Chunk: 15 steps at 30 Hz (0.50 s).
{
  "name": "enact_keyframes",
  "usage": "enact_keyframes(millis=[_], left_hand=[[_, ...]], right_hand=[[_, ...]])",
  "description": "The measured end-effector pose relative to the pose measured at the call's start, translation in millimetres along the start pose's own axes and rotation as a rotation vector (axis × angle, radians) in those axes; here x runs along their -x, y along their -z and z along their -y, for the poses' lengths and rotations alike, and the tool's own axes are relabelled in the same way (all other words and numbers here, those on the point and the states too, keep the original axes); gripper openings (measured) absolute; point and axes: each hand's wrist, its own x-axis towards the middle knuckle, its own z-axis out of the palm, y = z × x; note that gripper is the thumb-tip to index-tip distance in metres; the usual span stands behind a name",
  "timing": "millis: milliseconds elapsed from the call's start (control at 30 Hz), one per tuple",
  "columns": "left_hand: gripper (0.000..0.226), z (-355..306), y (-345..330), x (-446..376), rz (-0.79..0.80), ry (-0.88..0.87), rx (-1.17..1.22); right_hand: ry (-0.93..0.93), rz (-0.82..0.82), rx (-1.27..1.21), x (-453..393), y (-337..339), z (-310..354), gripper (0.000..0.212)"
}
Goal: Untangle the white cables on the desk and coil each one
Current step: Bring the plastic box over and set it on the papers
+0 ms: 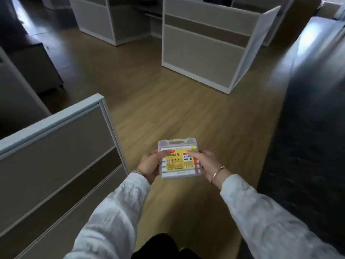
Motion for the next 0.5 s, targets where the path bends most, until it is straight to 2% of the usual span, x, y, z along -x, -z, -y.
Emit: enact_keyframes(millis=[100, 233, 500], left_hand=[[0.049, -31.3, -7.1, -46.4, -0.081, -0.019, 0.072], [0.053, -76.9, -3.1, -119.5, -0.186, -0.055, 0.114], [0.049, -197.5, 36.5, -257.0, -0.345, -0.115, 0.201]], right_hand=[[-0.019, 0.062, 0.032, -66.5, 1.3, 32.5, 0.027], [-0.034, 0.164, 0.075, -162.3, -9.2, 74.4, 0.029], [-0.051, 0.285, 0.130, -341.3, -73.2, 171.7, 0.029]])
